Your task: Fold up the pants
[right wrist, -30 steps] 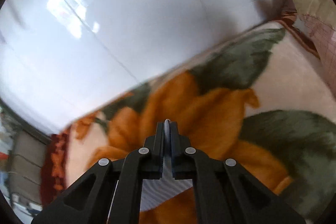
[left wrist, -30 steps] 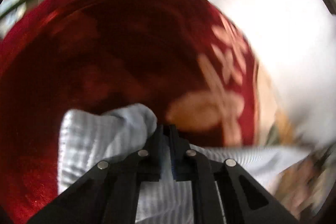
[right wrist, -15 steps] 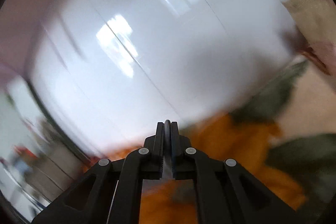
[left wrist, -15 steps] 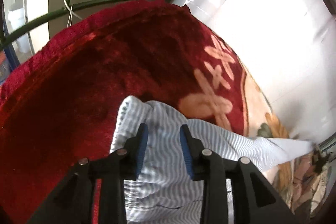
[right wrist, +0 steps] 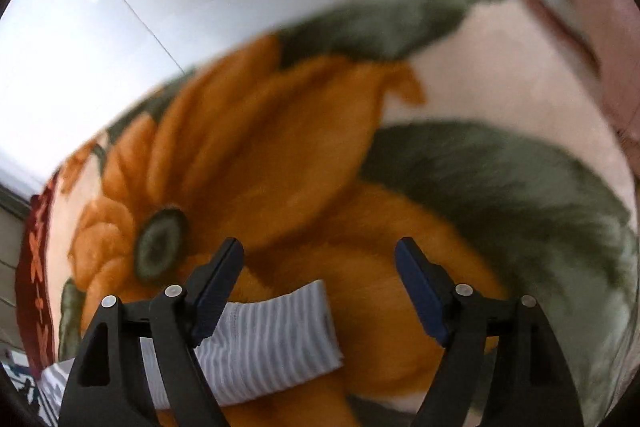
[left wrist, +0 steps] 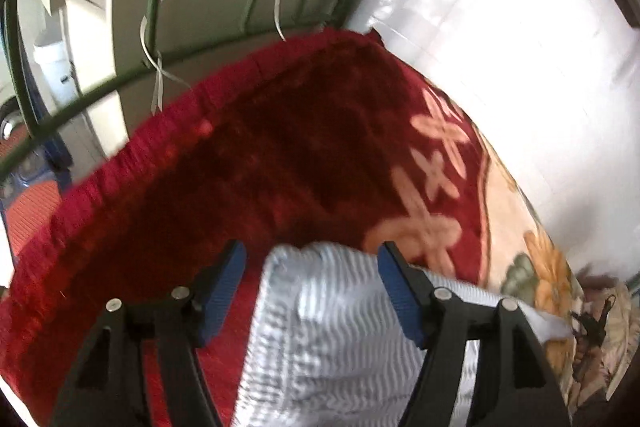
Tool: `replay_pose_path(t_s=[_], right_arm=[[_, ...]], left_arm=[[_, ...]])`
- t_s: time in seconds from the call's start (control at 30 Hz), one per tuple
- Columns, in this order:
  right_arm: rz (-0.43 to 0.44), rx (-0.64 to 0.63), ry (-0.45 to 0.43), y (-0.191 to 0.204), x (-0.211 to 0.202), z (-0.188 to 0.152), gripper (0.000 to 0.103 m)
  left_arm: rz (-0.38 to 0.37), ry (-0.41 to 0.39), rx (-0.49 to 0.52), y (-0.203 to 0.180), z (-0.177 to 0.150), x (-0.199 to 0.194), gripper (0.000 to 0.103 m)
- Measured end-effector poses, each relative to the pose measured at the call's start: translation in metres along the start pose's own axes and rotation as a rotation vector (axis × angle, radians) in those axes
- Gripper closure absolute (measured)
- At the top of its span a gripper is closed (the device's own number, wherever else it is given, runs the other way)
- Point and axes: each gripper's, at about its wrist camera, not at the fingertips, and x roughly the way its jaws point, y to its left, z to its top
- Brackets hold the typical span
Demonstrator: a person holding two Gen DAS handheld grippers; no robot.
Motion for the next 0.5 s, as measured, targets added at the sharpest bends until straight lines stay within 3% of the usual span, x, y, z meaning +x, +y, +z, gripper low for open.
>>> replay_pose_path(t_s=[0.03,0.1,0.13,0.17,0.23,0.27,0.3,0.33,0.4,0.43,0.47,0.5], right_arm=[[-0.025,-0.012,0.003,0.007,0.004,-0.001,0.025],[-0.072,-0.041,-0.010,0.019,0.006,-0.005,0.047],[-0.099,-0.062,-0.021,0.024,0.007,-0.006,0.084],[-0.132,-0.078,-0.025,0.028,0.007,-0.007,0.098],[-0.097,-0.122,-0.066,0.037,-0.001,-0.008,0.098],[-0.074,-0.133,-0.133,0.039,-0.017,-0.006,0.098],[-0.018,-0.110,-0.210,0.037,-0.038,-0.003,0.098],[0.065,-0.067,-0.278,0.035,-0.058,0.000,0.098],[0.266,0.039,-0.464,0.015,-0.108,-0.003,0.099],[0.330,0.074,-0.562,0.003,-0.126,-0.009,0.099],[0.343,0.104,-0.610,-0.008,-0.131,-0.011,0.098],[0.312,0.142,-0.568,-0.021,-0.120,-0.010,0.098]], left_arm=[[0.006,0.035,0.004,0.001,0.007,0.006,0.022],[-0.047,0.168,-0.012,0.001,0.021,0.029,0.022],[-0.085,0.234,-0.040,0.002,0.025,0.042,0.022],[-0.063,0.305,-0.071,0.002,0.029,0.057,0.022],[0.051,0.386,-0.061,-0.003,0.030,0.075,0.028],[0.092,0.402,-0.026,-0.009,0.029,0.078,0.032],[0.157,0.403,0.029,-0.017,0.027,0.080,0.043],[0.226,0.390,0.086,-0.024,0.025,0.076,0.081],[0.177,0.346,0.161,-0.035,0.021,0.059,0.093],[0.148,0.273,0.198,-0.040,0.020,0.044,0.093],[0.125,0.153,0.228,-0.041,0.019,0.022,0.093],[0.066,0.042,0.230,-0.038,0.016,0.003,0.093]])
